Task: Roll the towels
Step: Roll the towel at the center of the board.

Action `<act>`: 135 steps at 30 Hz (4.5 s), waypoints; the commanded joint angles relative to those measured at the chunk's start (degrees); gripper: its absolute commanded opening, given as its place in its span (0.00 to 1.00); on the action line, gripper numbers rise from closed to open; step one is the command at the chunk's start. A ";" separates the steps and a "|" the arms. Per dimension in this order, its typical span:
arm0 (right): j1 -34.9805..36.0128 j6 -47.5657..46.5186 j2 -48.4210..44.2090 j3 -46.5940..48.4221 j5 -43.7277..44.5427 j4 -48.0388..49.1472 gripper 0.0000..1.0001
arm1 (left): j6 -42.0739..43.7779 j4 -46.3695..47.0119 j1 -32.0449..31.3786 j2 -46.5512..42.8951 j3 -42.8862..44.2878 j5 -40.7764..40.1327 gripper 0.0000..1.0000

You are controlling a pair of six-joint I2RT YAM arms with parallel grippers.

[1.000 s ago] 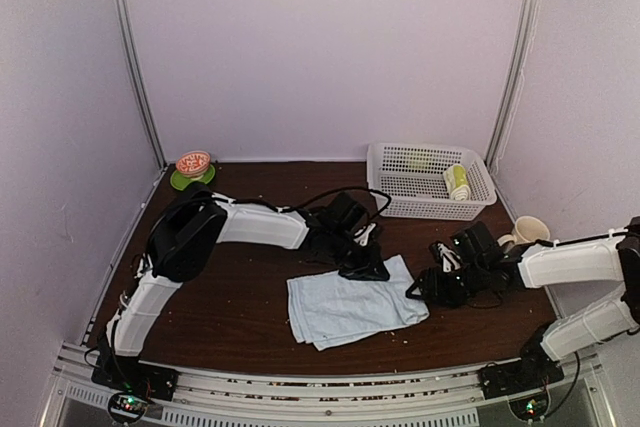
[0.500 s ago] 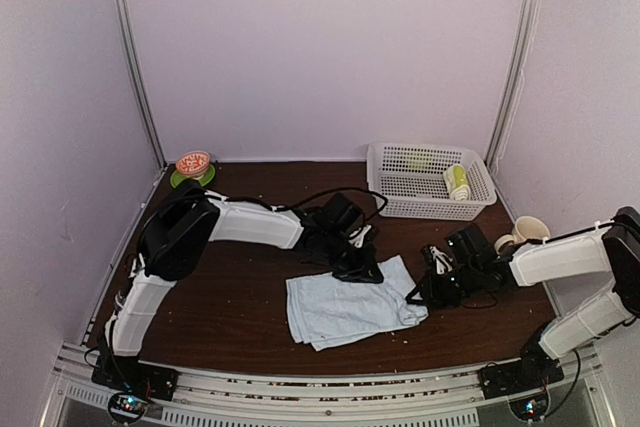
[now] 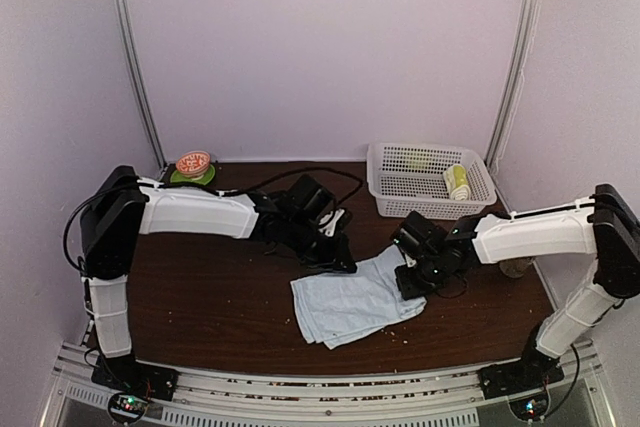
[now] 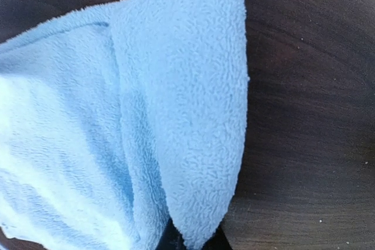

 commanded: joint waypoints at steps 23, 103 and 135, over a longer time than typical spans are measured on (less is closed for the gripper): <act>15.06 6.09 11.82 18.10 18.09 -14.61 0.13 | 2.74 -1.66 1.44 2.62 -10.56 -5.76 0.00; 14.86 -1.18 4.49 3.33 -3.61 10.57 0.54 | -4.98 18.26 5.94 9.46 -5.69 6.87 0.00; 16.44 -1.57 -4.77 2.56 -0.15 1.25 0.48 | -2.26 15.72 5.92 10.14 -8.09 4.26 0.00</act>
